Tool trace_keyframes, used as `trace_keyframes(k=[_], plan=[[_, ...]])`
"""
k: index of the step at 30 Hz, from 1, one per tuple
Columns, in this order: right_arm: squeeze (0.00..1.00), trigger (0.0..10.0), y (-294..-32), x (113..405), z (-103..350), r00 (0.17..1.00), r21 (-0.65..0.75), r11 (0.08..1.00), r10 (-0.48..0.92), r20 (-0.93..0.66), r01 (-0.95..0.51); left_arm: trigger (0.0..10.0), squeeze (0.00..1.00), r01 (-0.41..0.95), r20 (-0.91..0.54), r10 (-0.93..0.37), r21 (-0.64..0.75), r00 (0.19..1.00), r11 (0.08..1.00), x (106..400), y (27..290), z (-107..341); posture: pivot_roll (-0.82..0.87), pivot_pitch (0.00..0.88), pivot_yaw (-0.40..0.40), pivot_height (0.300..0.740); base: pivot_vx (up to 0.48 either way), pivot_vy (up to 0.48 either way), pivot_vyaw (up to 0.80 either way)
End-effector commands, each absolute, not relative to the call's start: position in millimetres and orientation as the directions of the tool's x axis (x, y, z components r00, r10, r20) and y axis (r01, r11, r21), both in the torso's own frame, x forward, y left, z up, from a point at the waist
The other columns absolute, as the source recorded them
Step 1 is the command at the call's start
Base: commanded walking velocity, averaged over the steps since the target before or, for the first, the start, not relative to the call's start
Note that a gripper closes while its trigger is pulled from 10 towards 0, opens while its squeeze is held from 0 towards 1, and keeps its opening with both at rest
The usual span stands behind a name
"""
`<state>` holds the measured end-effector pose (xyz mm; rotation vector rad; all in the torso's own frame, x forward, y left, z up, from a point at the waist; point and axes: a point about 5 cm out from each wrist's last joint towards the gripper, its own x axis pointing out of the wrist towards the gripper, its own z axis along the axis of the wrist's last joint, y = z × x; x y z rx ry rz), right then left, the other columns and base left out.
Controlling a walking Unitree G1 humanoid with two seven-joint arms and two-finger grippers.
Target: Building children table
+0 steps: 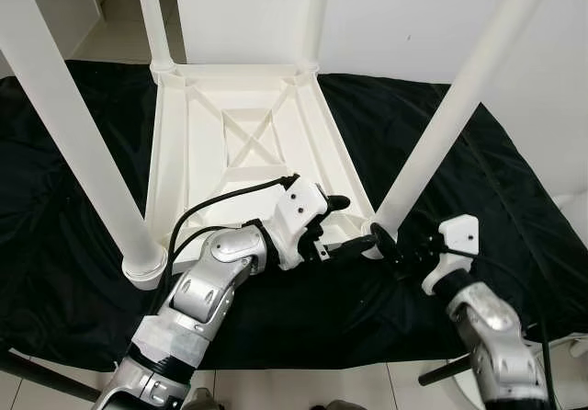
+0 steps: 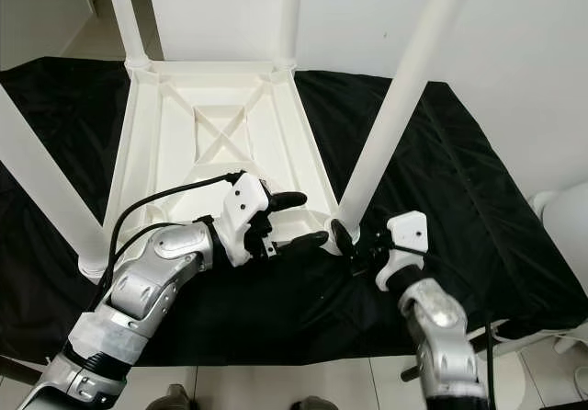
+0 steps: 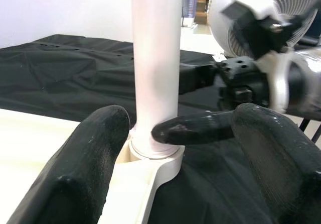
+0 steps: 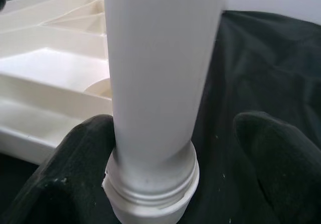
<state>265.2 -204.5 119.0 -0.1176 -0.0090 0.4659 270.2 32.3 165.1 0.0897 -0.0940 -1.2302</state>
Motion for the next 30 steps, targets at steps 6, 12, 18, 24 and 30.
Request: trace_keyframes(k=[6, 12, 18, 24, 30], plan=[[0.00, 10.0, -201.1, 284.5, 119.0, 0.821, -0.128, 0.811, 0.567, -0.068, -0.571, 10.0, 0.00, 0.950, 0.023, -0.958, 0.124, 0.286, 0.287, 267.2, 31.5, 166.3, 0.03, 0.000, -0.063, 0.740, 0.000, 0.000, 0.00], [0.00, 10.0, -189.4, 299.6, 119.0, 0.750, -0.131, 0.739, 0.657, -0.077, -0.661, 10.0, 0.00, 0.951, 0.022, -0.958, 0.123, 0.285, 0.285, 266.6, 30.2, 166.0, 0.03, 0.000, -0.064, 0.740, 0.000, 0.000, 0.00], [0.00, 0.0, -183.1, 300.9, 110.4, 0.702, -0.050, 0.701, 0.704, -0.108, -0.711, 10.0, 0.00, 0.949, 0.030, -0.958, 0.126, 0.287, 0.288, 267.3, 29.0, 167.7, 0.04, 0.000, -0.070, 0.740, 0.000, 0.000, 0.00], [0.00, 0.0, -191.2, 292.8, 104.9, 0.695, -0.030, 0.697, 0.709, -0.119, -0.716, 10.0, 0.00, 0.949, 0.031, -0.957, 0.123, 0.288, 0.289, 267.3, 28.6, 167.2, 0.03, 0.000, -0.070, 0.740, 0.000, 0.000, 0.00], [0.00, 0.0, -196.1, 286.4, 103.2, 0.722, -0.031, 0.724, 0.683, -0.111, -0.690, 10.0, 0.00, 0.951, 0.033, -0.959, 0.121, 0.283, 0.284, 267.4, 27.0, 167.6, 0.02, 0.000, -0.065, 0.740, 0.000, 0.000, 0.00]])
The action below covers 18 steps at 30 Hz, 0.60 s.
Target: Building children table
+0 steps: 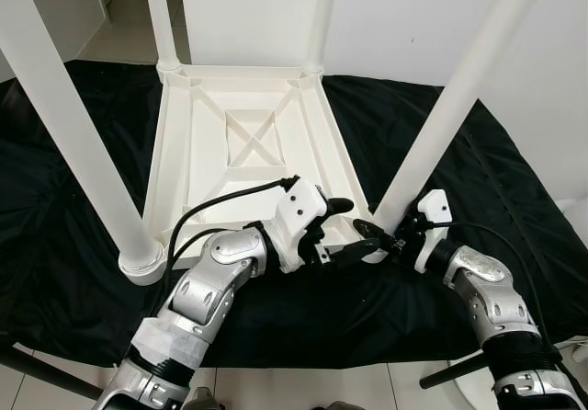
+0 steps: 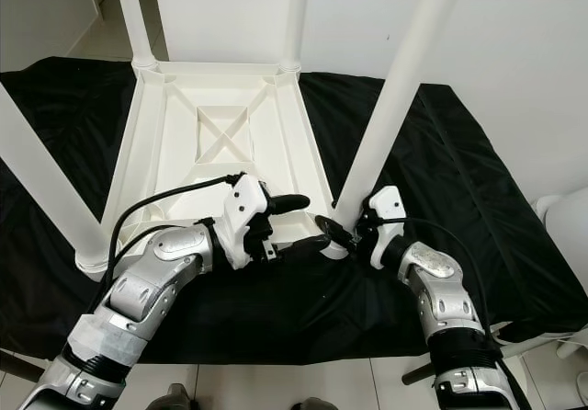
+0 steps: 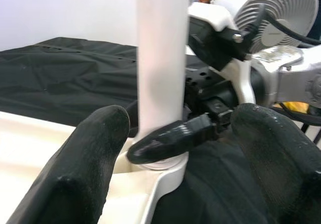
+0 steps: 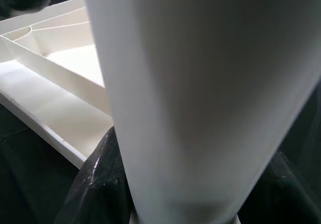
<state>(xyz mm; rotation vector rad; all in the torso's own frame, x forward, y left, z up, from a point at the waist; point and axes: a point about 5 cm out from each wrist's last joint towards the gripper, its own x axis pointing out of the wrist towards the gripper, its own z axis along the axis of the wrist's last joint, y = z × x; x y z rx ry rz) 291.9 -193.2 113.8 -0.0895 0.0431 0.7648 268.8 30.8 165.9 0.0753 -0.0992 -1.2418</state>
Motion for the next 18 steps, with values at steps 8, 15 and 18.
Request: trace_keyframes(k=[8, 15, 18], plan=[[0.00, 10.0, -190.9, 286.8, 104.3, 0.860, -0.053, 0.861, 0.499, -0.105, -0.506, 10.0, 0.00, 0.951, 0.031, -0.959, 0.122, 0.282, 0.284, 268.6, 27.3, 167.7, 0.02, 0.000, -0.064, 0.740, 0.000, 0.000, 0.00], [0.00, 10.0, -160.4, 279.2, 107.0, 0.945, -0.020, 0.946, 0.322, -0.052, -0.324, 10.0, 0.00, 0.955, 0.027, -0.962, 0.114, 0.273, 0.274, 266.0, 26.0, 166.2, 0.01, 0.000, -0.061, 0.740, 0.000, 0.000, 0.00], [0.00, 10.0, -144.4, 278.1, 106.1, 0.982, 0.000, 0.983, 0.183, -0.052, -0.183, 10.0, 0.00, 0.957, 0.025, -0.963, 0.110, 0.269, 0.270, 264.7, 26.3, 165.4, 0.00, 0.000, -0.063, 0.740, 0.000, 0.000, 0.00]])
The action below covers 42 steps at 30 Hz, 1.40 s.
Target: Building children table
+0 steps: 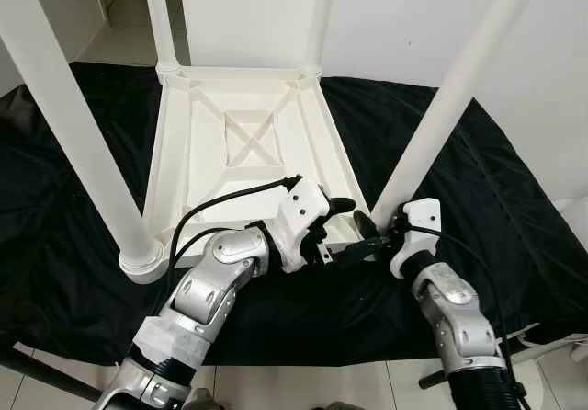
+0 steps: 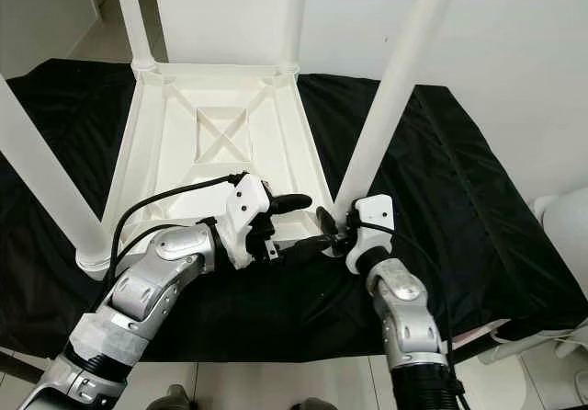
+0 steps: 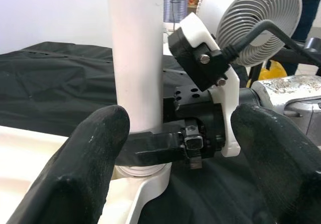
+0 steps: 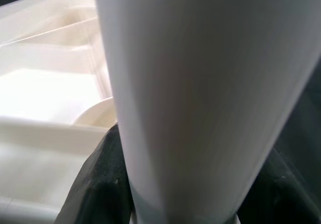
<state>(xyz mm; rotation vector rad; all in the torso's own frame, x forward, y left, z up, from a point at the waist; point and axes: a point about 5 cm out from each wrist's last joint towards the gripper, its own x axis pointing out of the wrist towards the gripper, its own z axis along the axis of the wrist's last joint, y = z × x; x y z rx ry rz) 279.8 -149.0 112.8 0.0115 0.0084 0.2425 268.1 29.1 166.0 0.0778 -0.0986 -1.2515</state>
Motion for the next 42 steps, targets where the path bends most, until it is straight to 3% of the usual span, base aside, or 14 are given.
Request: trace_keyframes(k=[1, 4, 8, 15, 16, 28, 29, 36, 39, 42], plan=[[0.00, 10.0, -141.9, 277.9, 105.7, 0.988, 0.005, 0.990, 0.143, -0.059, -0.143, 10.0, 0.00, 0.957, 0.024, -0.963, 0.108, 0.267, 0.268, 264.3, 26.4, 165.0, 0.00, 0.000, -0.063, 0.740, 0.000, 0.000, 0.00], [0.00, 10.0, -134.8, 277.6, 103.0, 0.997, 0.014, 1.000, -0.007, -0.077, 0.009, 10.0, 0.00, 0.958, 0.024, -0.964, 0.104, 0.265, 0.266, 262.0, 25.6, 164.1, 0.01, 0.000, -0.069, 0.740, 0.000, 0.000, 0.00], [0.00, 10.0, -124.5, 276.6, 105.2, 0.994, 0.053, 0.995, -0.080, -0.074, 0.084, 10.0, 0.00, 0.958, 0.028, -0.963, 0.101, 0.269, 0.270, 262.0, 25.7, 164.7, 0.01, 0.000, -0.071, 0.740, 0.000, 0.000, 0.00], [0.00, 10.0, -117.6, 276.1, 110.5, 0.997, 0.058, 0.997, -0.056, -0.054, 0.059, 10.0, 0.00, 0.959, 0.028, -0.965, 0.104, 0.262, 0.263, 261.7, 24.8, 165.0, 0.01, 0.000, -0.071, 0.740, 0.000, 0.000, 0.00], [1.00, 10.0, -119.3, 274.8, 111.9, 0.998, 0.058, 0.997, -0.049, -0.044, 0.052, 10.0, 0.00, 0.959, 0.028, -0.965, 0.105, 0.261, 0.262, 261.9, 24.7, 165.1, 0.01, 0.000, -0.072, 0.740, 0.000, 0.000, 0.00], [1.00, 10.0, -142.5, 265.3, 118.8, 0.997, 0.026, 0.997, 0.072, 0.006, -0.072, 10.0, 0.00, 0.958, 0.029, -0.964, 0.109, 0.264, 0.265, 261.3, 25.4, 165.6, 0.02, 0.000, -0.078, 0.740, 0.000, 0.000, 0.00], [0.00, 10.0, -147.5, 261.1, 119.2, 0.987, 0.006, 0.987, 0.163, 0.009, -0.163, 10.0, 0.00, 0.958, 0.027, -0.964, 0.108, 0.265, 0.266, 261.0, 26.0, 165.2, 0.02, 0.000, -0.079, 0.740, 0.000, 0.000, 0.00], [0.00, 10.0, -182.8, 256.6, 125.9, 0.903, -0.091, 0.900, 0.429, 0.004, -0.427, 10.0, 0.00, 0.958, 0.026, -0.964, 0.106, 0.265, 0.267, 261.8, 26.5, 165.5, 0.01, 0.000, -0.070, 0.740, 0.000, 0.000, 0.00], [0.00, 10.0, -185.0, 260.1, 127.5, 0.882, -0.094, 0.878, 0.471, -0.004, -0.470, 10.0, 0.00, 0.958, 0.026, -0.964, 0.106, 0.264, 0.266, 262.0, 26.5, 165.7, 0.01, 0.000, -0.066, 0.740, 0.000, 0.000, 0.00], [0.00, 10.0, -183.6, 278.0, 127.8, 0.808, -0.134, 0.798, 0.586, -0.058, -0.588, 10.0, 0.00, 0.959, 0.024, -0.965, 0.107, 0.260, 0.261, 262.4, 26.2, 166.4, 0.01, 0.000, -0.054, 0.740, 0.000, 0.000, 0.00]])
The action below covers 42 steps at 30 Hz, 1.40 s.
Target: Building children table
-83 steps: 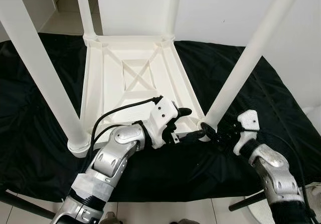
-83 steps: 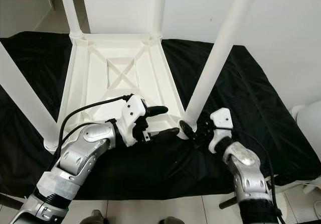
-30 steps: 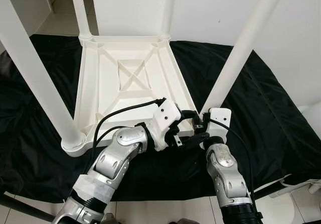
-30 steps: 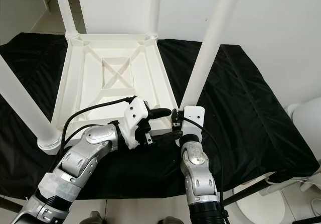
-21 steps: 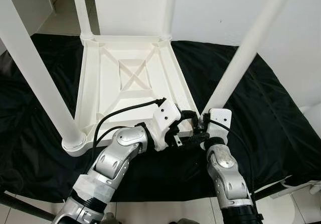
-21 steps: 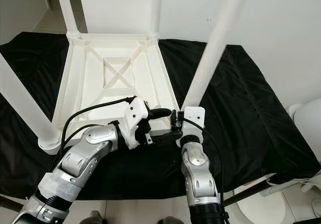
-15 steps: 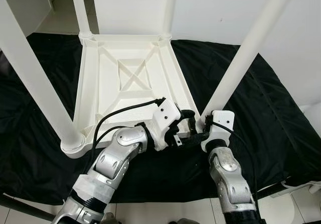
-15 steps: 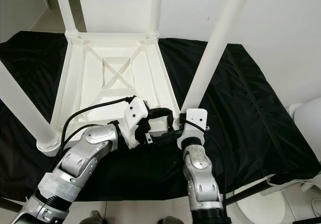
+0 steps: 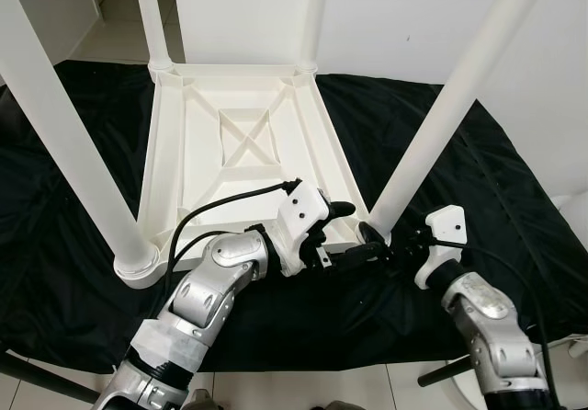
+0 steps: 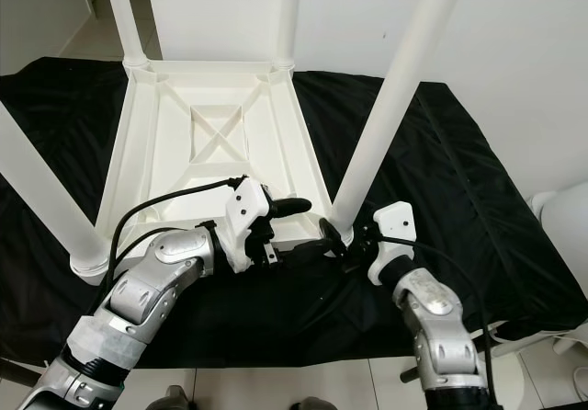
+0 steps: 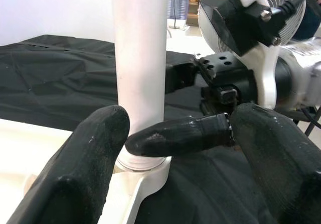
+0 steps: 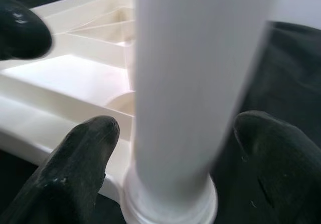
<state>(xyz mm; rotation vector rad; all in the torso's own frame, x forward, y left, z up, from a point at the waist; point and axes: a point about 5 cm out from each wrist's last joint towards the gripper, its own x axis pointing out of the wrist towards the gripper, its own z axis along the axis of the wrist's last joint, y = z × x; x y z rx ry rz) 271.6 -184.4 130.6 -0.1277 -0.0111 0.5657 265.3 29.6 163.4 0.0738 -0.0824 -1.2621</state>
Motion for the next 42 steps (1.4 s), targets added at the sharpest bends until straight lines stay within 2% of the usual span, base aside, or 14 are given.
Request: trace_keyframes(k=[1, 7, 12, 13, 26, 27, 28, 29, 31, 33, 42], plan=[[0.00, 10.0, -183.6, 278.0, 127.8, 0.808, -0.134, 0.798, 0.586, -0.058, -0.588, 10.0, 0.00, 0.959, 0.024, -0.965, 0.107, 0.260, 0.261, 262.4, 26.2, 166.4, 0.01, 0.000, -0.054, 0.740, 0.000, 0.000, 0.00], [0.00, 10.0, -177.5, 292.7, 123.5, 0.744, -0.137, 0.731, 0.659, -0.115, -0.668, 10.0, 0.00, 0.959, 0.023, -0.965, 0.109, 0.261, 0.261, 264.0, 26.9, 167.9, 0.02, 0.000, -0.042, 0.740, 0.000, 0.000, 0.00], [0.00, 10.0, -174.5, 295.9, 121.6, 0.728, -0.131, 0.716, 0.674, -0.129, -0.686, 10.0, 0.00, 0.959, 0.023, -0.965, 0.110, 0.261, 0.262, 264.2, 27.0, 168.3, 0.02, 0.000, -0.044, 0.740, 0.000, 0.000, 0.00], [0.00, 0.0, -171.2, 296.2, 116.7, 0.687, -0.098, 0.681, 0.710, -0.153, -0.726, 10.0, 0.00, 0.958, 0.024, -0.964, 0.110, 0.265, 0.266, 264.8, 27.6, 169.0, 0.02, 0.000, -0.046, 0.740, 0.000, 0.000, 0.00], [0.00, 0.0, -182.8, 289.9, 110.6, 0.668, -0.065, 0.667, 0.727, -0.163, -0.742, 10.0, 0.00, 0.959, 0.024, -0.964, 0.105, 0.264, 0.265, 264.7, 27.1, 168.5, 0.01, 0.000, -0.039, 0.740, 0.000, 0.000, 0.00], [0.00, 10.0, -184.0, 288.6, 110.5, 0.694, -0.064, 0.694, 0.703, -0.157, -0.718, 10.0, 0.00, 0.960, 0.025, -0.965, 0.104, 0.260, 0.261, 264.7, 26.2, 168.4, -0.01, 0.000, -0.039, 0.740, 0.000, 0.000, 0.00], [0.00, 10.0, -184.0, 288.6, 110.5, 0.694, -0.064, 0.694, 0.703, -0.157, -0.718, 10.0, 0.00, 0.960, 0.025, -0.965, 0.104, 0.260, 0.261, 264.7, 26.2, 168.4, -0.01, 0.000, -0.039, 0.740, 0.000, 0.000, 0.00], [0.00, 10.0, -182.6, 288.1, 112.1, 0.758, -0.079, 0.756, 0.639, -0.128, -0.650, 10.0, 0.00, 0.961, 0.026, -0.967, 0.101, 0.254, 0.256, 264.5, 24.8, 168.2, -0.01, 0.000, -0.038, 0.740, 0.000, 0.000, 0.00], [0.00, 10.0, -182.0, 288.3, 112.4, 0.784, -0.082, 0.781, 0.609, -0.120, -0.619, 10.0, 0.00, 0.962, 0.026, -0.967, 0.101, 0.253, 0.254, 264.2, 24.4, 167.9, -0.01, 0.000, -0.039, 0.740, 0.000, 0.000, 0.00], [0.00, 10.0, -175.8, 289.1, 110.2, 0.865, -0.086, 0.862, 0.491, -0.105, -0.500, 10.0, 0.00, 0.962, 0.028, -0.967, 0.097, 0.252, 0.254, 263.5, 23.9, 167.6, -0.01, 0.000, -0.044, 0.740, 0.000, 0.000, 0.00], [0.00, 10.0, -158.1, 281.7, 108.5, 0.937, -0.061, 0.936, 0.345, -0.044, -0.347, 10.0, 0.00, 0.962, 0.027, -0.967, 0.097, 0.255, 0.256, 262.3, 24.4, 166.6, -0.01, 0.001, -0.052, 0.740, 0.000, 0.000, 0.00]])
